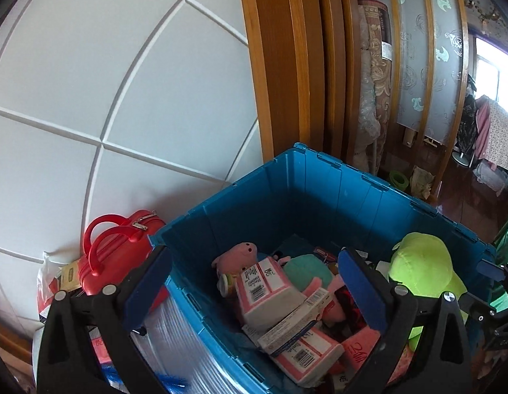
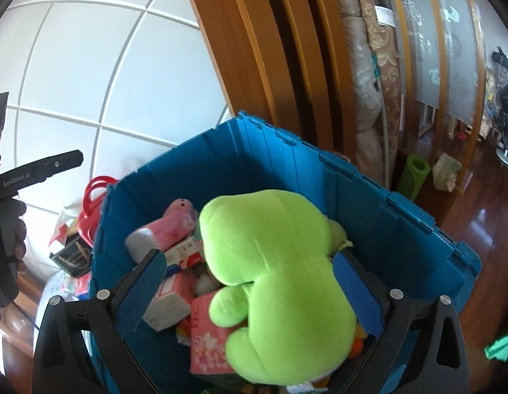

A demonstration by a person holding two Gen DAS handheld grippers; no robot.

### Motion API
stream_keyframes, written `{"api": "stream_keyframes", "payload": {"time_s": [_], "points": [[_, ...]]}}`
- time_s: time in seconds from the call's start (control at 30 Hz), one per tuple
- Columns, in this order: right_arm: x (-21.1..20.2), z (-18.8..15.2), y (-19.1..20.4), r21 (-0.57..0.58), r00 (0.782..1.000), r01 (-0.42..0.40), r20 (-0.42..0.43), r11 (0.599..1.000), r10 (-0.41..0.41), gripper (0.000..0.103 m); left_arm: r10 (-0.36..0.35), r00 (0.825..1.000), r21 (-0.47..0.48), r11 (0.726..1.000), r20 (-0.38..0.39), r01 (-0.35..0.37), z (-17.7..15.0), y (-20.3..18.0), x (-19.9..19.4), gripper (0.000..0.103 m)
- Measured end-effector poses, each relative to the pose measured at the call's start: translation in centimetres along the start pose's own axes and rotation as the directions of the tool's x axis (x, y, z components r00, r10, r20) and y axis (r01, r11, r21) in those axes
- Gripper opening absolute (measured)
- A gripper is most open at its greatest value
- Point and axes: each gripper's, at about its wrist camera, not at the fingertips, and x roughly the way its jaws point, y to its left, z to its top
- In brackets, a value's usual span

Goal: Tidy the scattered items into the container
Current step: 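Open both grippers to drop the tissue pack and frog into the bin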

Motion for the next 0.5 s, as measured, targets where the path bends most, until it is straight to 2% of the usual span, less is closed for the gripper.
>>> {"api": "stream_keyframes", "payload": {"time_s": [0.23,0.5], "points": [[-1.2,0.2,3.5,-0.062,0.998,-0.057,0.020,0.996,0.058,0.103,0.063,0.998,-0.056,0.996,-0.021,-0.064,-3.4,3.9,-1.9,0.102],[-2.5,-1.6,8.4,-0.134,0.991,-0.133,-0.004,0.982,0.134,0.103,0.118,0.991,-0.124,0.984,-0.068,-0.126,-9.3,7.9,-5.0,0.102]]}}
